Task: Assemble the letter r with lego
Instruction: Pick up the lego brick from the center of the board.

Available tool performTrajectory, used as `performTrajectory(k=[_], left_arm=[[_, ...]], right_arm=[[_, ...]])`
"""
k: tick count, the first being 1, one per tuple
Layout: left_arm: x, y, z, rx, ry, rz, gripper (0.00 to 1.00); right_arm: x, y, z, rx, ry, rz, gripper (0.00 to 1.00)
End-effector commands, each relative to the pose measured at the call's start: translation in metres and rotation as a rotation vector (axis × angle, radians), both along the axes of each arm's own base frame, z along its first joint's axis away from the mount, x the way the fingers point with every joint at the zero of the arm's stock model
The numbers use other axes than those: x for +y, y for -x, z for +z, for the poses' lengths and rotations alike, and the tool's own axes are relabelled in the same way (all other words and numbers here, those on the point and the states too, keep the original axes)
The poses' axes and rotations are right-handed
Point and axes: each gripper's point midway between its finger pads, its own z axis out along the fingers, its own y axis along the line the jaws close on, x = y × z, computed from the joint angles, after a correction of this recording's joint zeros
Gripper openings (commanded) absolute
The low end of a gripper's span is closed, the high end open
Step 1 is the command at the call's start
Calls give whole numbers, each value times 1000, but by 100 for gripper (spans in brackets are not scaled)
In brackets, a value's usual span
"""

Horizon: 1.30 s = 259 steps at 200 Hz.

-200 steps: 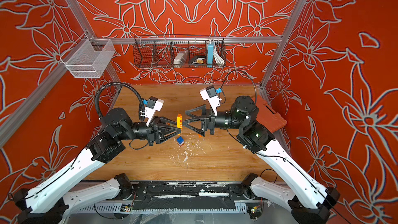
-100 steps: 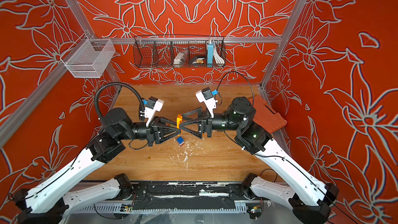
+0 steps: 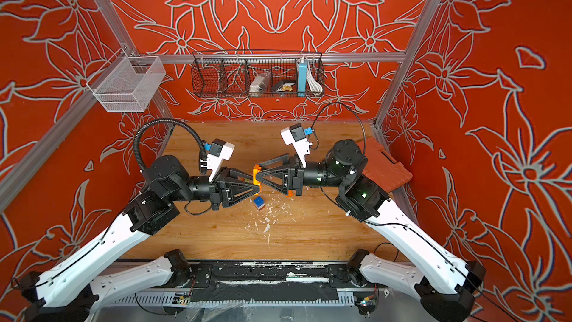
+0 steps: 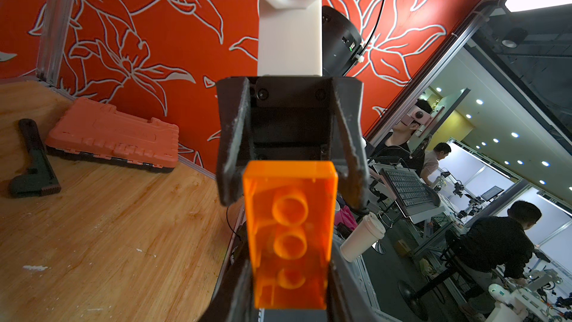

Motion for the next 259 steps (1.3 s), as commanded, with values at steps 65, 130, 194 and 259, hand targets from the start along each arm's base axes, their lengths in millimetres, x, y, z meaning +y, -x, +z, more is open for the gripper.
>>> performTrajectory(k=[65, 130, 194, 259], left_arm=[[4, 8, 14, -42, 38, -22, 0], [4, 8, 13, -43, 36, -22, 0], [5, 8, 12, -41, 33, -18, 0], [9, -8, -7, 42, -31, 87, 83]], right_arm=[[1, 2, 14, -24, -36, -3, 45], [1, -1, 15, -18, -39, -17, 37], [1, -1, 13, -12, -30, -23, 26], [-14, -24, -18, -38, 140, -222, 13]])
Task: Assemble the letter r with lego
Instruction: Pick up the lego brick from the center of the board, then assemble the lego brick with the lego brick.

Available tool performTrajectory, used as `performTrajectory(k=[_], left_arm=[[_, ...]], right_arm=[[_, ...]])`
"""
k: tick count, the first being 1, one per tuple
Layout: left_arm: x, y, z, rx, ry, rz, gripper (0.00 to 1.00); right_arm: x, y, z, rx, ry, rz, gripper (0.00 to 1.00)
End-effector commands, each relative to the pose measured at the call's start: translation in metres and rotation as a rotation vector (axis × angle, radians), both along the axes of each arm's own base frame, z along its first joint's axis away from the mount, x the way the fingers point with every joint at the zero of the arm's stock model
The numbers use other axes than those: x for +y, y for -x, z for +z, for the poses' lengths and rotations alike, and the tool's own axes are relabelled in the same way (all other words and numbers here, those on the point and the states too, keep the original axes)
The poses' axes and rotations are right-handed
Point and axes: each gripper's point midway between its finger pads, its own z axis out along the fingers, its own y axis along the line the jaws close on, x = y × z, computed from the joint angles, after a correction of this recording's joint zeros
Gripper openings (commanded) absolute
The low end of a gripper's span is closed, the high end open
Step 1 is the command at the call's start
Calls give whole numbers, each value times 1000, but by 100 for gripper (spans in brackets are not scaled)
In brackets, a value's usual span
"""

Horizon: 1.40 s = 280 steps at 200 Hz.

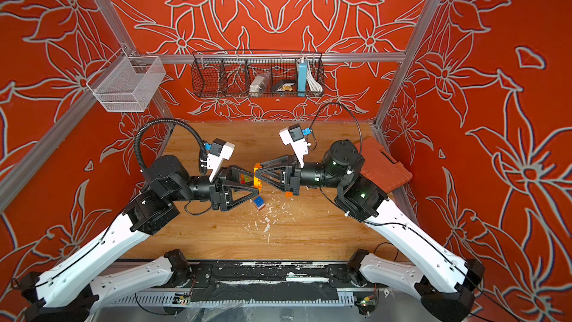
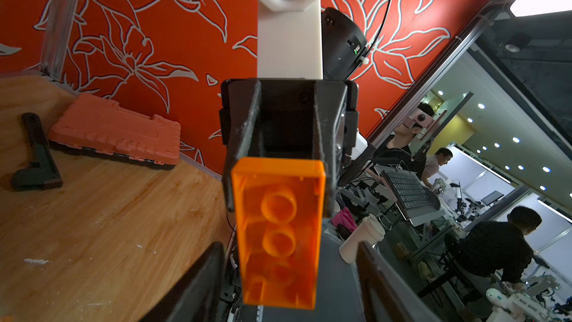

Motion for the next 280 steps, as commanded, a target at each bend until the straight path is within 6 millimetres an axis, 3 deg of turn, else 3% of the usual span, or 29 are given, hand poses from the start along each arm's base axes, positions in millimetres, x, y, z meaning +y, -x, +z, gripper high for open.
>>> performTrajectory(k=[1, 23, 45, 74, 96, 118, 169, 210, 239, 258, 280], left_arm=[[9, -5, -4, 11, -24, 75, 83], [21, -21, -42, 85, -154, 214, 86], [40, -34, -86, 173, -272, 352, 86], [65, -51, -146, 318, -443, 522, 83], [74, -61, -185, 438, -524, 569, 81], [79, -71, -210, 504, -545, 592, 81], [99, -95, -262, 642, -658, 650, 84], [118, -112, -273, 658, -708, 784, 98], [126, -122, -271, 624, -613, 868, 99], [136, -123, -262, 516, -542, 924, 99], [153, -123, -246, 424, -601, 988, 99]], right_arm=[[-16, -14, -10, -57, 113, -154, 13], [-34, -34, -58, -75, 361, -290, 10], [-61, -55, -122, -65, 664, -414, 0], [-95, -70, -196, -29, 1027, -484, 0], [-100, -76, -233, -2, 1166, -469, 0], [-101, -83, -268, 51, 1270, -443, 0], [-102, -107, -324, 231, 1347, -493, 0], [-98, -119, -357, 346, 1379, -467, 0], [-96, -132, -374, 411, 1379, -474, 0], [-92, -140, -380, 430, 1386, -475, 0], [-86, -145, -383, 451, 1387, -471, 0]])
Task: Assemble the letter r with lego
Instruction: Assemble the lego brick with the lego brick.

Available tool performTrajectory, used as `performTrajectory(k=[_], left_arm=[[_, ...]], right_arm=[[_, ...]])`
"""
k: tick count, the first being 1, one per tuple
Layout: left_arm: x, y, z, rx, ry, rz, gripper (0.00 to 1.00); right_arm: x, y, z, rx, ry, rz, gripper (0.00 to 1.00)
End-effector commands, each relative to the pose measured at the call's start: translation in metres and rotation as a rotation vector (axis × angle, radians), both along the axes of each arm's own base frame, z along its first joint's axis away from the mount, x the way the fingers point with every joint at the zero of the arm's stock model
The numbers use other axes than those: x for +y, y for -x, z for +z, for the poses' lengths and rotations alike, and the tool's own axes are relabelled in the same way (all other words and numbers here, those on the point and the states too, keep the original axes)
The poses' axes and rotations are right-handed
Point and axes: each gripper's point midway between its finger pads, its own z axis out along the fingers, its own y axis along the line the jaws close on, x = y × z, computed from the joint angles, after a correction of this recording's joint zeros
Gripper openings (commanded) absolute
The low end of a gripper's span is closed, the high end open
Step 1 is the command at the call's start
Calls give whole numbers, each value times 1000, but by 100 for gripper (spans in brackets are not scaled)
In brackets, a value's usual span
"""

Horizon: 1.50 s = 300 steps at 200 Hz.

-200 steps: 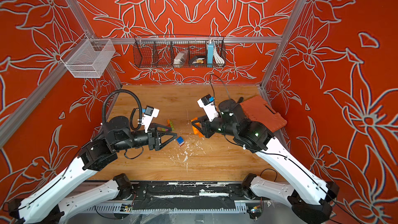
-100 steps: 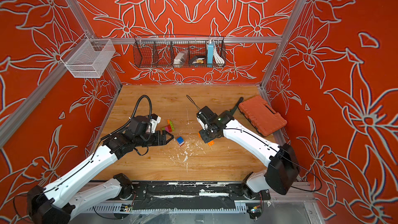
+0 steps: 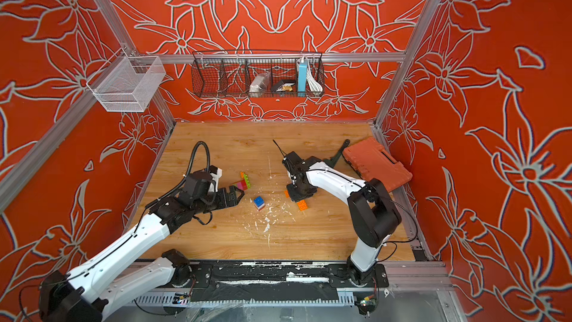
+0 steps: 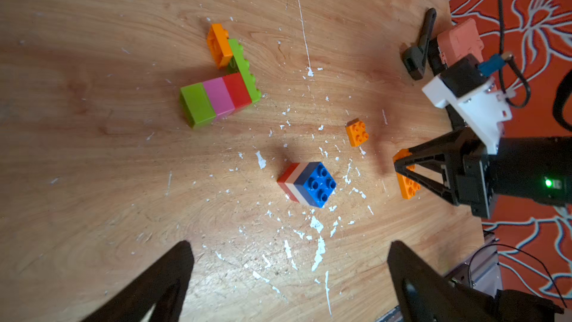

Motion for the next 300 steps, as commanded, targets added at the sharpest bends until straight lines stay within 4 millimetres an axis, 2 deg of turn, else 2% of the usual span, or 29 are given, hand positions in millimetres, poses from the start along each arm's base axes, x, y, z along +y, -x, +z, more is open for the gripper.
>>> performTrajectory(k=[1, 39, 67, 104, 146, 300], left_arm=[[18, -15, 30, -143, -83, 53, 99], [44, -20, 49, -120, -333, 42, 99], [44, -22, 51, -111, -398, -9, 99], [39, -23, 41, -117, -395, -44, 99], [36, -23, 40, -123, -391, -63, 99], [26, -22, 40, -124, -339, -109, 99]], right_arm=[[13, -11, 6, -5, -37, -23, 0], [20, -15, -2, 25, -40, -29, 0], [25, -17, -5, 41, -53, -44, 0], [29, -20, -13, 64, -50, -62, 0], [37, -23, -19, 80, -71, -87, 0], [31, -23, -38, 116, -15, -113, 0]])
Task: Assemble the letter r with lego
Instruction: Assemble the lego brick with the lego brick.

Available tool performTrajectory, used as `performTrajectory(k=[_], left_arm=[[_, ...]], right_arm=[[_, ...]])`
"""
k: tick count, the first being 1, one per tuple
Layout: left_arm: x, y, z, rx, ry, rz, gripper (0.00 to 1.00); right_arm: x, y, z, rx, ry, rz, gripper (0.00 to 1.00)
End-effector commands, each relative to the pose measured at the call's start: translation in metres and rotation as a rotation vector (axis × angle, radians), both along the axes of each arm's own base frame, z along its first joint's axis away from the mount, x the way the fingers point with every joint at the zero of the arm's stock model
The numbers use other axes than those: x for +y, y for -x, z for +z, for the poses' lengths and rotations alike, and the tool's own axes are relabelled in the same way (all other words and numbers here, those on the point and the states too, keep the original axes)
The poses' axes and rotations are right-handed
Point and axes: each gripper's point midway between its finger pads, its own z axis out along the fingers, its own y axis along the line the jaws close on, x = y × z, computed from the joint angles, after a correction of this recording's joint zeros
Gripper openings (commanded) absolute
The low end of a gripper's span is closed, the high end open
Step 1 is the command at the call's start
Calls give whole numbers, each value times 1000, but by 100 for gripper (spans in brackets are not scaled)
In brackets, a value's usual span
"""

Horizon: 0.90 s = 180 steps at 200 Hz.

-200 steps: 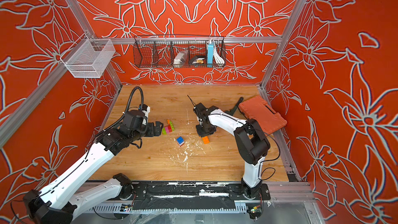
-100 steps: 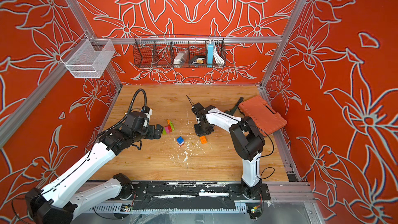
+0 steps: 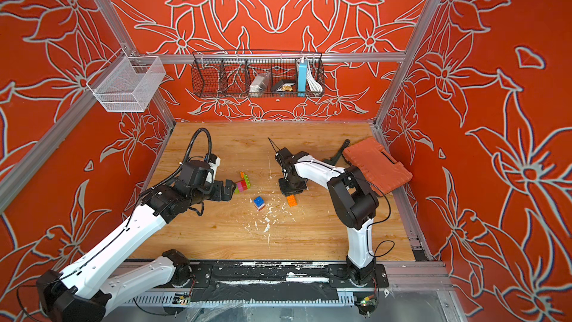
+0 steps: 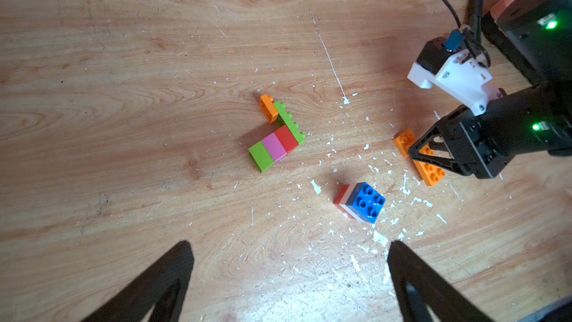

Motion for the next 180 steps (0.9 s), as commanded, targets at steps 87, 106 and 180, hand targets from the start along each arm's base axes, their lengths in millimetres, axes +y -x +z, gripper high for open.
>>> performTrajectory(k=[87, 106, 180], left_arm=[[-3, -4, -9, 28, 19, -22, 99], [-3, -4, -9, 31, 23, -21, 99], [-8, -3, -5, 41, 85, -42, 99]], right_arm=[[-18, 21, -25, 71, 143, 29, 0], [-20, 24, -30, 80, 177, 37, 0], [-17, 39, -50, 145, 183, 87, 0]])
